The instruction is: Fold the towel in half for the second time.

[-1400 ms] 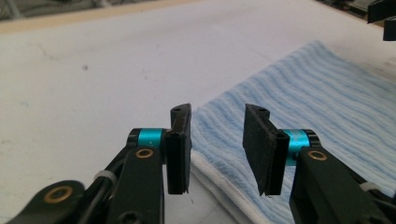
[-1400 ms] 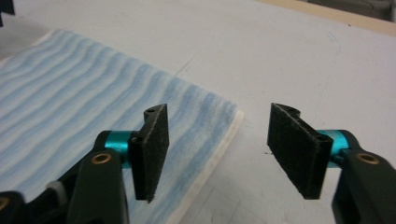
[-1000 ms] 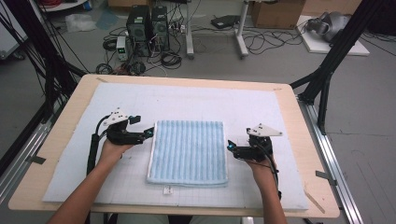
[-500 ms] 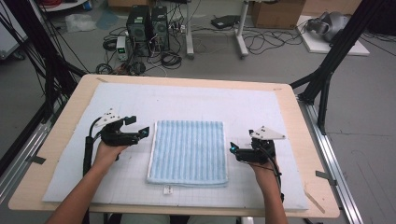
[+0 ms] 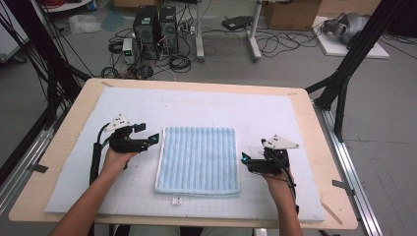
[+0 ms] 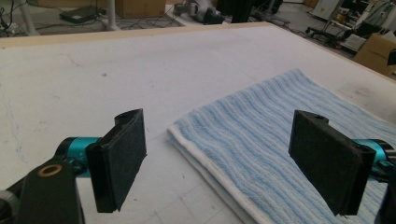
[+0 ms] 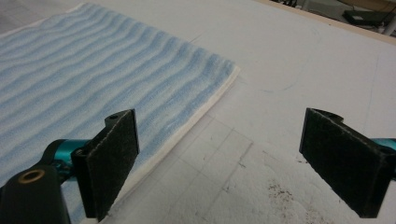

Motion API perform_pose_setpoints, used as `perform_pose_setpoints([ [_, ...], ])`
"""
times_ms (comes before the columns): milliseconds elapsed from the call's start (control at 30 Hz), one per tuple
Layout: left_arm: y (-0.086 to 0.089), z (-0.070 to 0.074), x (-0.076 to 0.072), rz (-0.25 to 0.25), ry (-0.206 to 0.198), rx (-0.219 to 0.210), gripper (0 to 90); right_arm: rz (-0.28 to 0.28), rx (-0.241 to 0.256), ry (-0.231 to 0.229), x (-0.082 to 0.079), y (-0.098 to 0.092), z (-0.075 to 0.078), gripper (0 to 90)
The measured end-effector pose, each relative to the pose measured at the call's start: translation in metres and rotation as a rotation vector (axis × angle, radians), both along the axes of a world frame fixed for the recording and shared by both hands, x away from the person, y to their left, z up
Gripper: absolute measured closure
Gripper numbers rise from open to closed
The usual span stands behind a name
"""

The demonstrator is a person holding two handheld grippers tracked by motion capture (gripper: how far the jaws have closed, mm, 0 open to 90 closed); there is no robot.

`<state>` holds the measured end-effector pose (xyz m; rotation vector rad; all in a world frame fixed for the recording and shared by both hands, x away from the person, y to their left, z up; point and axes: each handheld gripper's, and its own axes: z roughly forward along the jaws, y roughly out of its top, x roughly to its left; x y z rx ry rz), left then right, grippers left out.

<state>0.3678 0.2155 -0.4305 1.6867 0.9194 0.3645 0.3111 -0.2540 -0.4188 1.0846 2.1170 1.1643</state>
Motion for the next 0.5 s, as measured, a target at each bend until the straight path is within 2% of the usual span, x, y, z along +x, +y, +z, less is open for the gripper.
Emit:
perform_pose_setpoints([
  [133,0.0,-0.001,0.001,0.004,0.004,-0.001,19.2,-0.002,0.014,0.009,0.001,0.0,-0.001,11.2],
  [267,-0.002,-0.002,0.001,0.004,0.001,0.023,19.2,0.004,0.024,0.011,0.0,-0.001,-0.001,11.2],
  [400,-0.005,0.002,0.006,0.009,0.011,0.04,19.3,0.0,0.051,0.013,0.0,-0.003,-0.001,11.2],
  [500,-0.007,0.003,0.012,0.012,0.02,0.032,19.7,0.002,0.054,0.019,0.0,-0.002,-0.001,11.2],
])
